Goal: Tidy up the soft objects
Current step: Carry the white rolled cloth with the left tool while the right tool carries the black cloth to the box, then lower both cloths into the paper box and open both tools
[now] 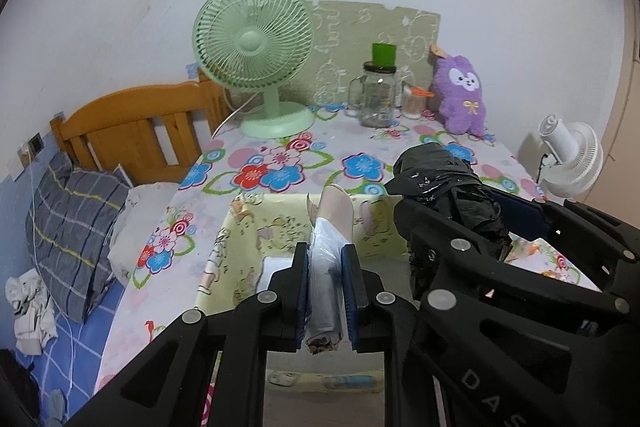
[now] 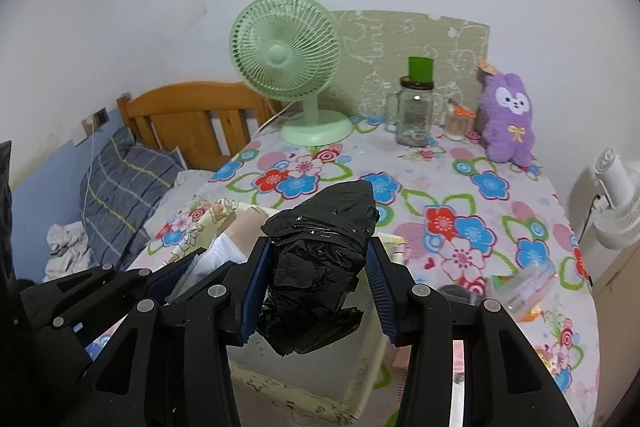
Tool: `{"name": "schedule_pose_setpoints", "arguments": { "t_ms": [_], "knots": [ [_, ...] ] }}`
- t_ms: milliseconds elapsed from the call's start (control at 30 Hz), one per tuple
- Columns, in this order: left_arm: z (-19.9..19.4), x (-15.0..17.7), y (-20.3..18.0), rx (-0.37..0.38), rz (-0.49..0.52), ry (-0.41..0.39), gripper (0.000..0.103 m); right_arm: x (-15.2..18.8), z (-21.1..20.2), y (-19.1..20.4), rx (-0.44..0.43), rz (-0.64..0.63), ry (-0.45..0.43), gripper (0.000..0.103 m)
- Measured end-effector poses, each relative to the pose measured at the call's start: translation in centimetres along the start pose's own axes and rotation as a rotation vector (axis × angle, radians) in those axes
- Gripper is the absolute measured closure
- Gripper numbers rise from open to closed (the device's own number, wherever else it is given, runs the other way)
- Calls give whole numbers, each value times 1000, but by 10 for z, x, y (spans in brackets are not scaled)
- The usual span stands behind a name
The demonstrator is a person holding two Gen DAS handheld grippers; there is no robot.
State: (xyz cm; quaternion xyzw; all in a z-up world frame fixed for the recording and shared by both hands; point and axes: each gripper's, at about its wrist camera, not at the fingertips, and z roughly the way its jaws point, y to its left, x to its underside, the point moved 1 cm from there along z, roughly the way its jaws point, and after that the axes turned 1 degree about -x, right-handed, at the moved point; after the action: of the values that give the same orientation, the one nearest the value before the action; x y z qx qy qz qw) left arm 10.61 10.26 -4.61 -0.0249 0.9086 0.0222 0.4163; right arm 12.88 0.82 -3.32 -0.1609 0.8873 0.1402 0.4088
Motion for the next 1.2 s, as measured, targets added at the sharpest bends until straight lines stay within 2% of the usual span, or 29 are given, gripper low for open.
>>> {"name": "schedule_pose_setpoints", "arguments": {
  "t_ms": [500,633,833,900,967,1200],
  "knots": [
    [37,12,25,-45,-36,98,88,7,45,15,-49,-17,91,52],
    [41,15,28,-61,-46,105,84,8,52,18,-36,-25,106,52],
    [43,18,30,-70,-52,112,60,11,57,18,-42,-31,120,48],
    [44,19,30,-67,-58,120,57,12,58,17,-41,-29,126,39],
    [44,19,30,-64,-62,122,49,12,57,16,-34,-28,118,30],
    [36,21,23,-71,-49,114,38,14,49,14,-32,-49,112,27]
  ]
}}
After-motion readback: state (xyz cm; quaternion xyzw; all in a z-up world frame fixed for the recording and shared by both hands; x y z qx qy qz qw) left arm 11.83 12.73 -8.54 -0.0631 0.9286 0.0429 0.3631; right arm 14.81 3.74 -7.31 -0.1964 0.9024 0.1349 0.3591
